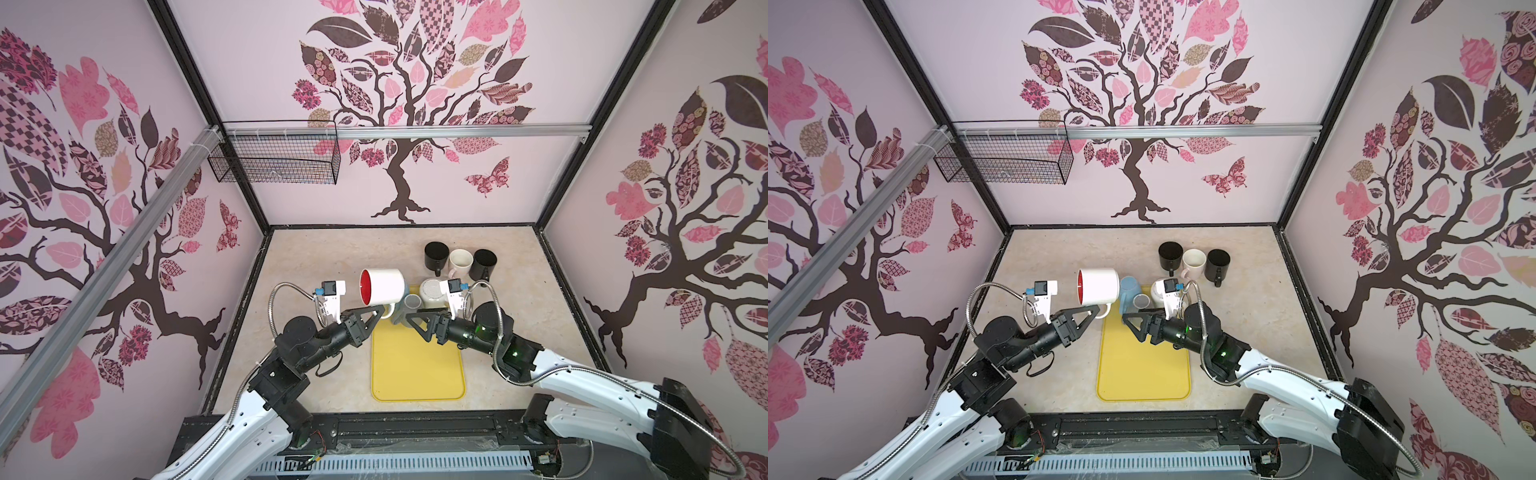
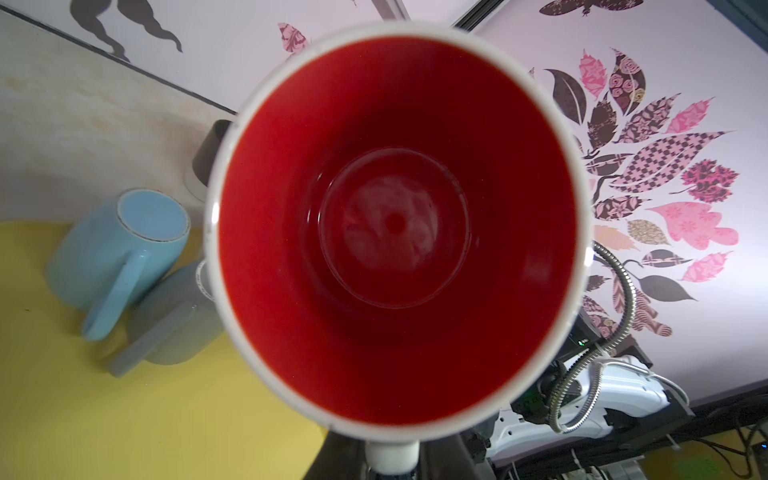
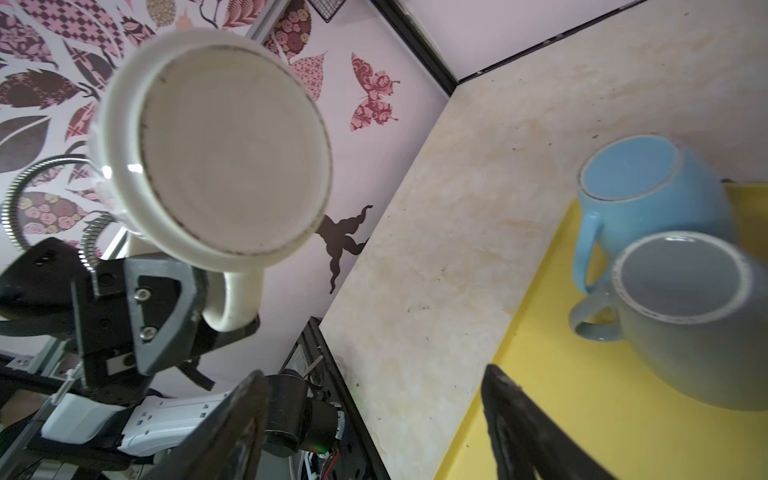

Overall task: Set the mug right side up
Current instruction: 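Open and withdraw the right gripper while the left holds the mug upright, then carry the red-lined mug farther from the robot with the left gripper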

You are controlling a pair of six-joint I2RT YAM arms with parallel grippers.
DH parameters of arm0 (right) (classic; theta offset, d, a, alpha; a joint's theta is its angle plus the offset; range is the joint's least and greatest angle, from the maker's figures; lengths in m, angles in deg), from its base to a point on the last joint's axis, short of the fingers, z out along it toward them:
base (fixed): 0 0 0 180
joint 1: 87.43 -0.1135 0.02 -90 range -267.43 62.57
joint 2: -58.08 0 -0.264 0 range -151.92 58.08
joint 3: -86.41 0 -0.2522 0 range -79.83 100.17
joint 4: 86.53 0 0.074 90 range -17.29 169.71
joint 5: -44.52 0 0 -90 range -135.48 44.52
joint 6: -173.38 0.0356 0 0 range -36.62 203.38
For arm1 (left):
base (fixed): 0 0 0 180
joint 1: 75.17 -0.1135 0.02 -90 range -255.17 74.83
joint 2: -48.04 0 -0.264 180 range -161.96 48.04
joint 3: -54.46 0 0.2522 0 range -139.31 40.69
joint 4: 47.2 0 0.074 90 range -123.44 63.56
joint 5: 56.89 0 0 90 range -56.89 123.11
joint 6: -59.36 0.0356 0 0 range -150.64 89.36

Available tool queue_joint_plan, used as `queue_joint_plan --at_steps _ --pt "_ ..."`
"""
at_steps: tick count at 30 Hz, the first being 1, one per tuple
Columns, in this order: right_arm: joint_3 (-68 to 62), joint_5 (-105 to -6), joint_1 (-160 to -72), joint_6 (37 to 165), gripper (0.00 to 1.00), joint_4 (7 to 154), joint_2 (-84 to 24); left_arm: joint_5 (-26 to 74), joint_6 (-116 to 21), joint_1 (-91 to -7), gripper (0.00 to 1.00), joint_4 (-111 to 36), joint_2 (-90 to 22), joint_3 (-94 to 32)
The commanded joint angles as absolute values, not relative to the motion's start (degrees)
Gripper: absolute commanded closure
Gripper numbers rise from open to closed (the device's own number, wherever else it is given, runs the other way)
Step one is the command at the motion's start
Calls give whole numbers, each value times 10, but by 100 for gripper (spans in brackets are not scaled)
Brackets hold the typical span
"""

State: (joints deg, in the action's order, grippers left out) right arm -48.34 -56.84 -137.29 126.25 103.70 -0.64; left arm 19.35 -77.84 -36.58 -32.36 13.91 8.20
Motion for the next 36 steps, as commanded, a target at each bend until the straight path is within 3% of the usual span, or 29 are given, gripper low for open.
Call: queue_joint_plan --at_steps 1,10,22,36 --pt "-484 -518 -1376 1225 17 956 16 239 -700 -369 100 -273 146 27" --pt "-469 -424 -1376 1165 19 844 28 282 -655 -369 100 -171 82 -48" --pt "-477 -383 -1376 1125 19 834 32 342 -632 -368 100 -79 -15 -153" --pt "-495 -456 -1377 1127 19 849 20 423 -630 -359 100 -21 -84 -210"
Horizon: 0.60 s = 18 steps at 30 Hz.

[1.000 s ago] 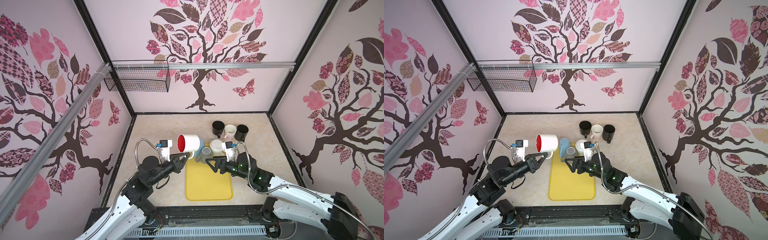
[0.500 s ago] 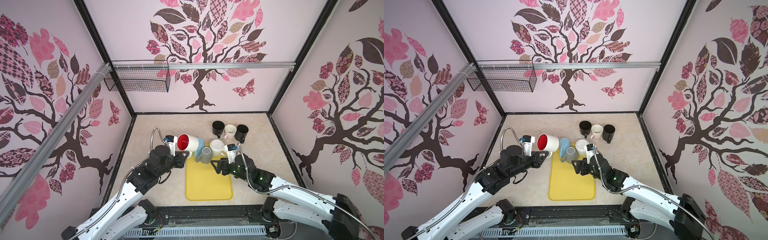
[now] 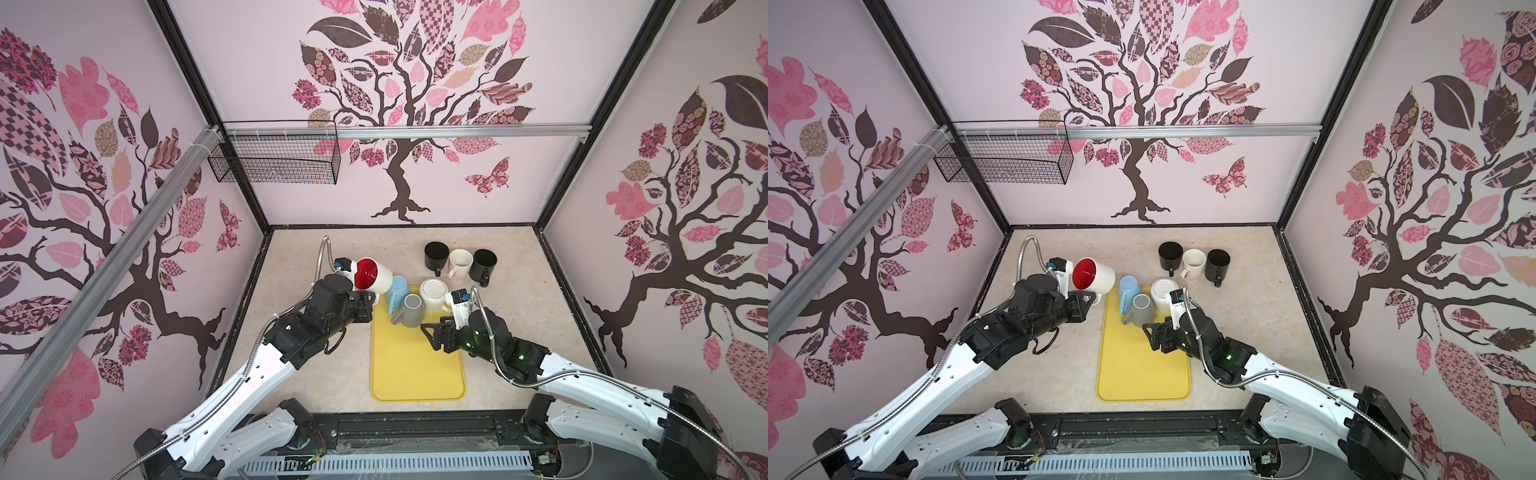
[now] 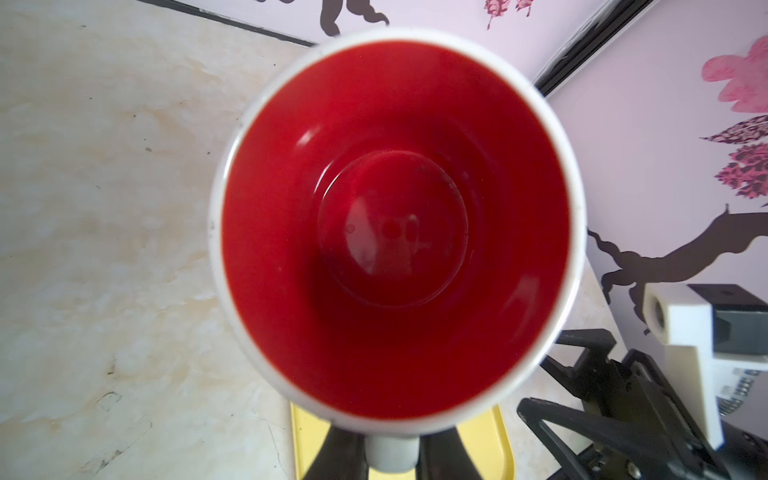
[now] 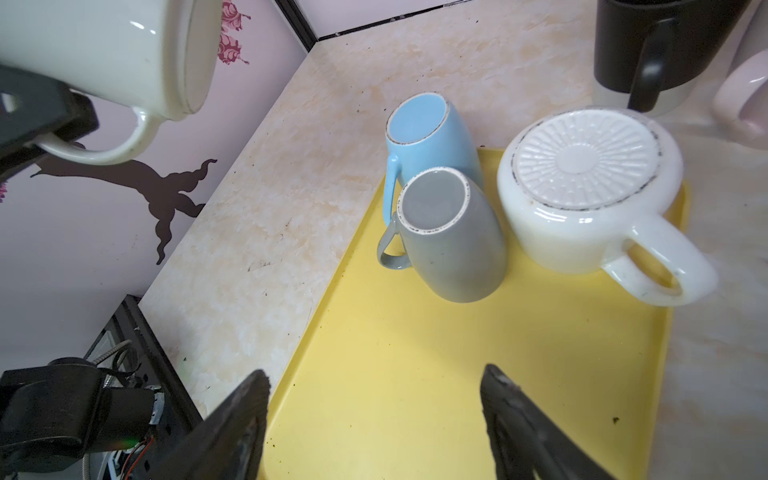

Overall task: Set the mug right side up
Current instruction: 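Carry the red-lined mug farther from the robot with the left gripper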

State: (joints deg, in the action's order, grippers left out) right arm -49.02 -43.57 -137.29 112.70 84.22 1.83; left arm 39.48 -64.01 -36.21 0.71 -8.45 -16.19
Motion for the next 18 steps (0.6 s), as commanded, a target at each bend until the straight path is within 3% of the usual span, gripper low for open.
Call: queue_joint_plan --at_steps 1,18 --pt "-494 -457 -1377 1126 19 848 22 426 -630 -359 100 -20 -86 -210" --pt "-489 -456 -1377 1119 20 838 -2 476 -588 -354 100 72 -160 -316"
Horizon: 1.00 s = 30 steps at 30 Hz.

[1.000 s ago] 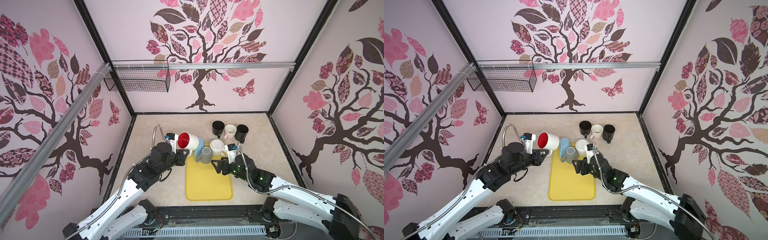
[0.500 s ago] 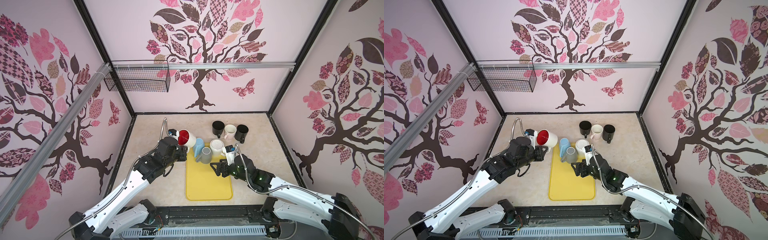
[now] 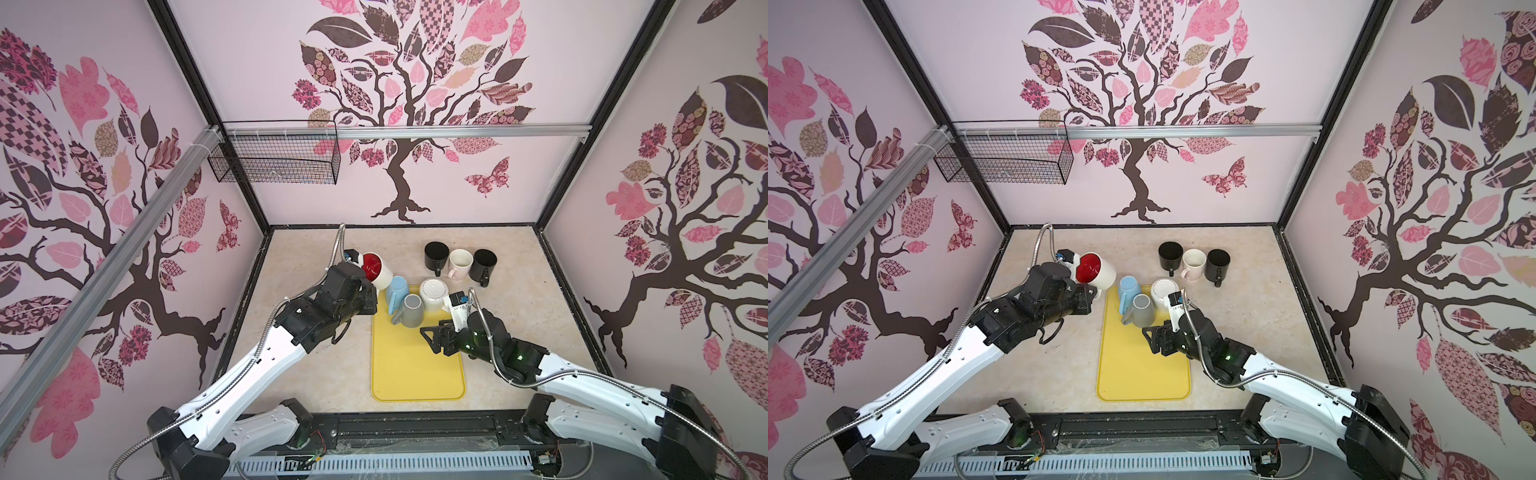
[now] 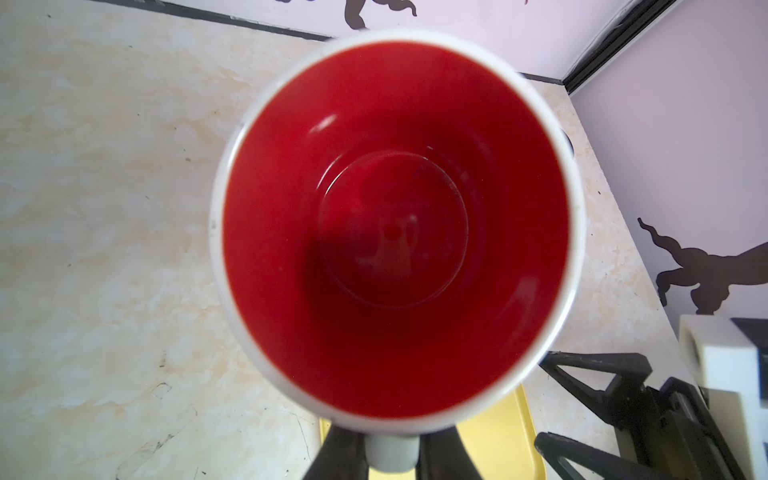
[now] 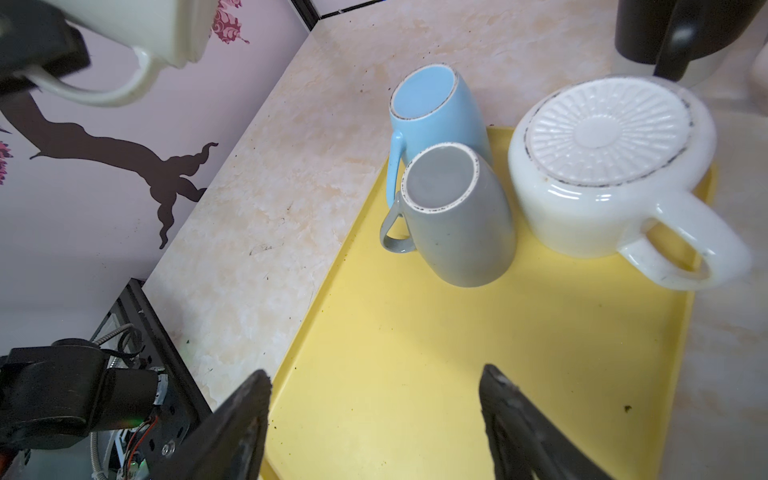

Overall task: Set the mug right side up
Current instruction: 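Carry the red-lined mug farther from the robot with the left gripper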

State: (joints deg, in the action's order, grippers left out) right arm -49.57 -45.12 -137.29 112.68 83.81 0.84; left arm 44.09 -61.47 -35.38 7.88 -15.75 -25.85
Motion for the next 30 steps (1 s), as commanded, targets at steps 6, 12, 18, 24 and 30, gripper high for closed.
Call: queue_joint_plan --at_steps 6,12,18,24,30 --pt "-487 -462 -1376 1120 20 848 -32 476 -568 -370 100 110 -209 -377" --pt "-482 -462 -1376 1117 20 854 -58 459 -544 -388 100 115 -253 -422" --pt "-478 -466 -1376 1119 20 860 -79 444 -526 -409 100 137 -293 -464" --pt "-477 -464 -1377 1118 20 864 -87 405 -517 -443 100 146 -321 -493" --pt "-477 -475 -1376 1122 20 873 -101 392 -501 -454 100 159 -362 -536"
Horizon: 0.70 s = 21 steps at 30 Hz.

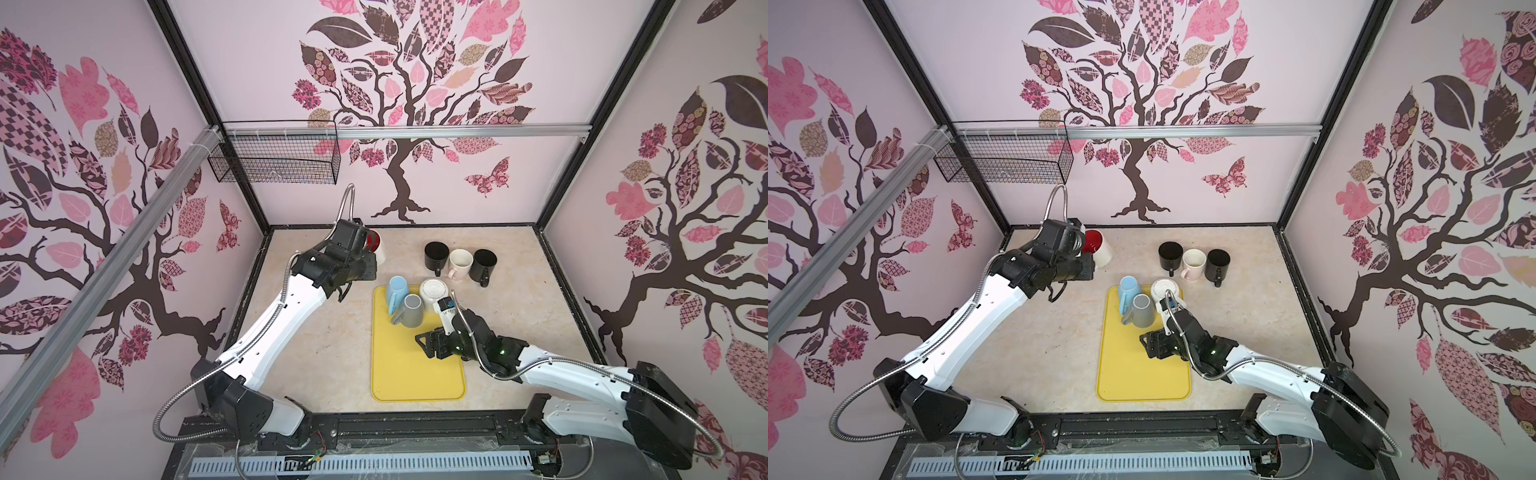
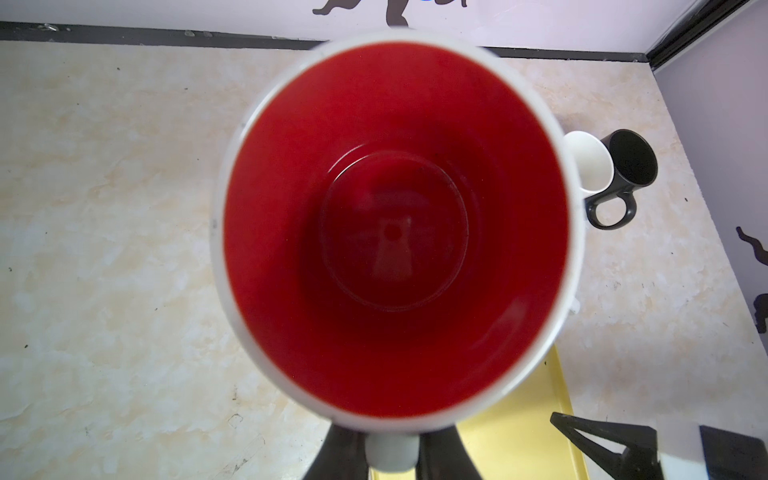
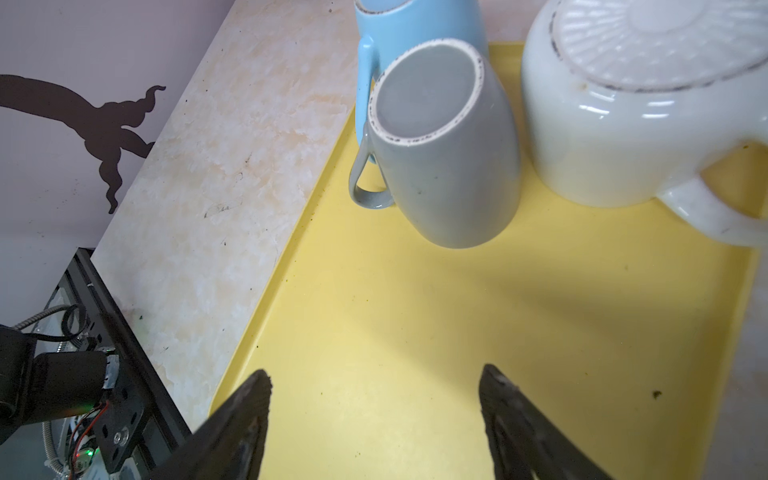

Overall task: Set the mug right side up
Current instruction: 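Carry the red-lined mug farther from the robot with the left gripper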

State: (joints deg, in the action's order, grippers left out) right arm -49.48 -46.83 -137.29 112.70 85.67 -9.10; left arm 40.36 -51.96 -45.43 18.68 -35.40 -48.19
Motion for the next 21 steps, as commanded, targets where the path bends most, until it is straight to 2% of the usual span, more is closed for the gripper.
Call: queue_joint_plan --at_steps 1,21 --pt "-477 -474 -1377 1123 20 873 -102 391 -499 -454 100 162 -369 -544" --pt "-501 -404 -1371 1120 19 876 -50 355 -460 -468 100 182 -546 -682"
